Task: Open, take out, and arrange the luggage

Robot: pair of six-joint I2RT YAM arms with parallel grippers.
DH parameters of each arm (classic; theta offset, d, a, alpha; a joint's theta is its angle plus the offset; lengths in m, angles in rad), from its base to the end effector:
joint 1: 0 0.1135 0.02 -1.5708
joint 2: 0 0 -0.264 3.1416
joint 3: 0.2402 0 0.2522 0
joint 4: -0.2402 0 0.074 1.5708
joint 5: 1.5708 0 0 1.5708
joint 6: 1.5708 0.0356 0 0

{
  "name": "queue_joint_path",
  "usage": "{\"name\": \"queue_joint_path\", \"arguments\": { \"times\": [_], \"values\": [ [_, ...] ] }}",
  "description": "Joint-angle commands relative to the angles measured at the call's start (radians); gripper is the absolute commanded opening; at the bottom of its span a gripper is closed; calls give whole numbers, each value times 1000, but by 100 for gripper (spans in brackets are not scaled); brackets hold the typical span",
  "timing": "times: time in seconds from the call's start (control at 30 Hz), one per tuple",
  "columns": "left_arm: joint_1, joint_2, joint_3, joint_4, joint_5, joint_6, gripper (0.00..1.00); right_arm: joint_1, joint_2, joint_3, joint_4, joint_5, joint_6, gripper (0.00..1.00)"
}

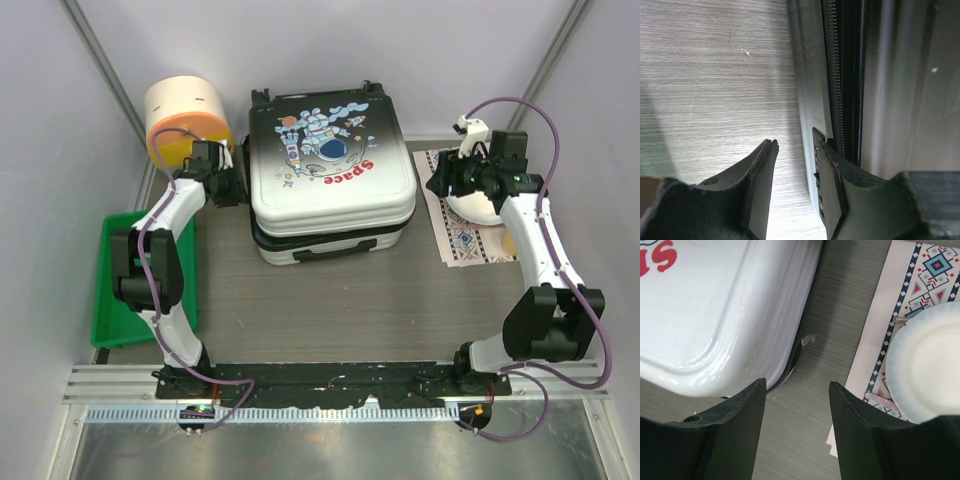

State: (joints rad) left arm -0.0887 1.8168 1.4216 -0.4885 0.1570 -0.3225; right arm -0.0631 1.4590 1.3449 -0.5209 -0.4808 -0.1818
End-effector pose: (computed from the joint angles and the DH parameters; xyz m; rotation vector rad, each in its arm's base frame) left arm 0.4006 -0.0412 0.2462 -0.2195 2.4661 -0.3713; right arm 0.3261 -0.0041 0.3450 -0.3903 2.1136 0.3873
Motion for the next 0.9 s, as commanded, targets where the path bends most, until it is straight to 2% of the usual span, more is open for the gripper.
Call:
{"name": "queue_joint_path", "arguments": {
  "times": [0.0, 0.07, 0.3, 0.4, 0.63, 0.77, 0.8, 0.87],
  "values": [
    [-26, -45, -44, 103, 21, -16, 45, -1, -100, -27, -30, -5, -33, 58],
    [-20, -74, -64, 128, 3, -15, 45, -1, -117, -47, -41, -2, -38, 58],
    [-37, -132, 6, 96, -59, 34, 46, -1, -180, -102, -56, -2, -30, 58],
    [-39, -119, 14, 108, -56, 40, 46, -1, -196, -122, -59, 1, -24, 58],
    [-43, 24, 86, 104, -54, 8, 44, -1, -221, -138, -74, 13, -12, 58],
    [-46, 65, 96, 61, -53, -4, 34, -1, -242, -142, -96, 39, 31, 59],
    [-55, 58, 77, 44, -47, -1, 18, -1, -249, -147, -103, 45, 56, 58],
    [-103, 39, 48, 25, -42, 26, 5, -1, -261, -167, -108, 59, 80, 58]
  ]
}}
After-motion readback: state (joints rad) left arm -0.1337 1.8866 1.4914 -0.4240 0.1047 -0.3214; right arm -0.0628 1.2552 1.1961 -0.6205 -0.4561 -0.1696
